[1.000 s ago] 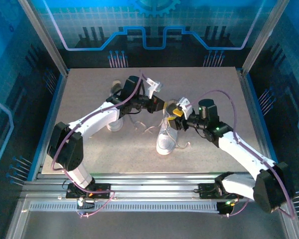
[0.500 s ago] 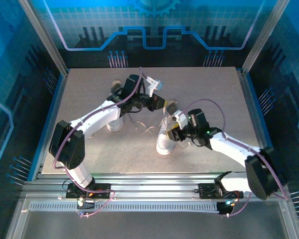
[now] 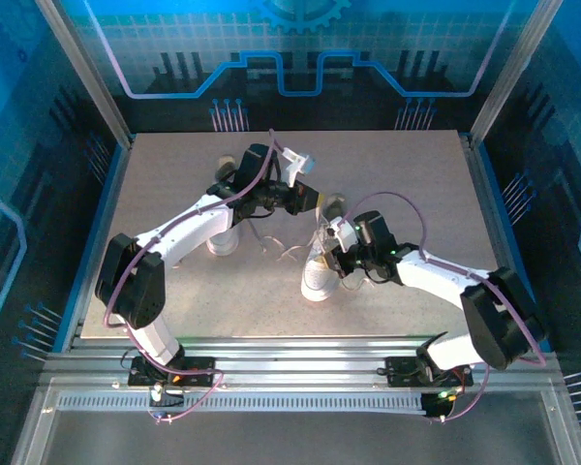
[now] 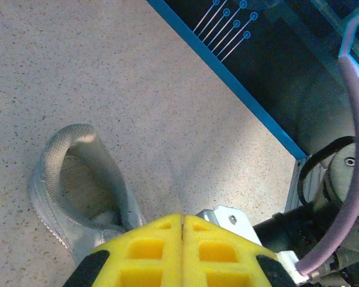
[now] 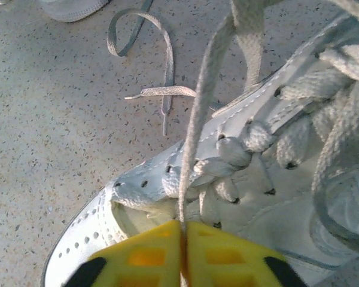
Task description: Tie the shoes
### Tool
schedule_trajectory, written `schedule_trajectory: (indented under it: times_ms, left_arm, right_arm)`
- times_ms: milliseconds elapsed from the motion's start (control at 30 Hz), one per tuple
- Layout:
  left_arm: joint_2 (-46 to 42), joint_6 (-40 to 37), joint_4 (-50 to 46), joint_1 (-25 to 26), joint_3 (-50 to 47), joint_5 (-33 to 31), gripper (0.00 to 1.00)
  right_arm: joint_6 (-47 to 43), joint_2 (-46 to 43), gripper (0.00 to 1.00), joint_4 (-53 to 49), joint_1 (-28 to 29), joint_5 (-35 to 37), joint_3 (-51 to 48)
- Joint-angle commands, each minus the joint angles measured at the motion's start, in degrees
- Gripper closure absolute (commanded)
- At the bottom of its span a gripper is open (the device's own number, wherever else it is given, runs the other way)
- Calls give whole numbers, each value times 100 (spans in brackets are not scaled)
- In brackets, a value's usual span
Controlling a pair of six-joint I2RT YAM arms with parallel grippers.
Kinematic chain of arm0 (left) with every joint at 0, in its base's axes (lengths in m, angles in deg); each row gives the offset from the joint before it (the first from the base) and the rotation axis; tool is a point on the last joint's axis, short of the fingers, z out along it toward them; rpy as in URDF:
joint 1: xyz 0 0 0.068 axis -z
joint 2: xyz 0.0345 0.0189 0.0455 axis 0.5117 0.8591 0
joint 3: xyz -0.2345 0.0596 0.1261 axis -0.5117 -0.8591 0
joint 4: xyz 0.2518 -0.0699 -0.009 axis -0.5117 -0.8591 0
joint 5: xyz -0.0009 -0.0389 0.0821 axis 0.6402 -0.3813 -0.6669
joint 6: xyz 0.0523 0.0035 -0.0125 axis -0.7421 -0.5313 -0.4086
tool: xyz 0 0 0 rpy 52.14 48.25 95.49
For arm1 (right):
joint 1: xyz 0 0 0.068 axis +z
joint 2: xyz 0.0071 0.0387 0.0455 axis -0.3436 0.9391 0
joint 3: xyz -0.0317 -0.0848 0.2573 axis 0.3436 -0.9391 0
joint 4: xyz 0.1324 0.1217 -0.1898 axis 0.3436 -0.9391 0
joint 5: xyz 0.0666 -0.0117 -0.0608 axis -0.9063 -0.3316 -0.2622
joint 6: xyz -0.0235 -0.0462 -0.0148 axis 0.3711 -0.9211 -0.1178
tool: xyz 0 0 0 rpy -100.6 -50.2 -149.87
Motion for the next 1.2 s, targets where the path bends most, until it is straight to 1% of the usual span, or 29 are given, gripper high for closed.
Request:
schedule_trajectory:
  times_ms: [0,167,267,400,533,733,933,1167]
  left_arm:
    - [120,81,-19,-58,202,145,100]
    - [119,53,-22,-67,204,137,100]
    - [130,39,-28,-71,195,127,100]
    - [126,13,-28,-105,179,120,100]
    - [84,-22,-28,-156,186,128,100]
    - [70,-82,-37,-236,212,171,100]
    - [75,-124,-11,-256,148,181,100]
    - [39,-144,49,-335,-46,172,100]
  right_arm:
    - [-27,-455,95,-428,63,111,-89]
    - [-53,-1065,99,-819,63,137,-143]
    - [-18,-1236,99,-1226,67,169,-75]
    - [192,-1466,100,-1236,51,218,-138]
    - [496,-1296,100,-1557,-12,236,48]
    - [947,-746,100,-2631,-271,471,552]
    - [1131,-772,100,-2641,-506,531,556]
    - [1200,-632,100,-2791,-583,684,645]
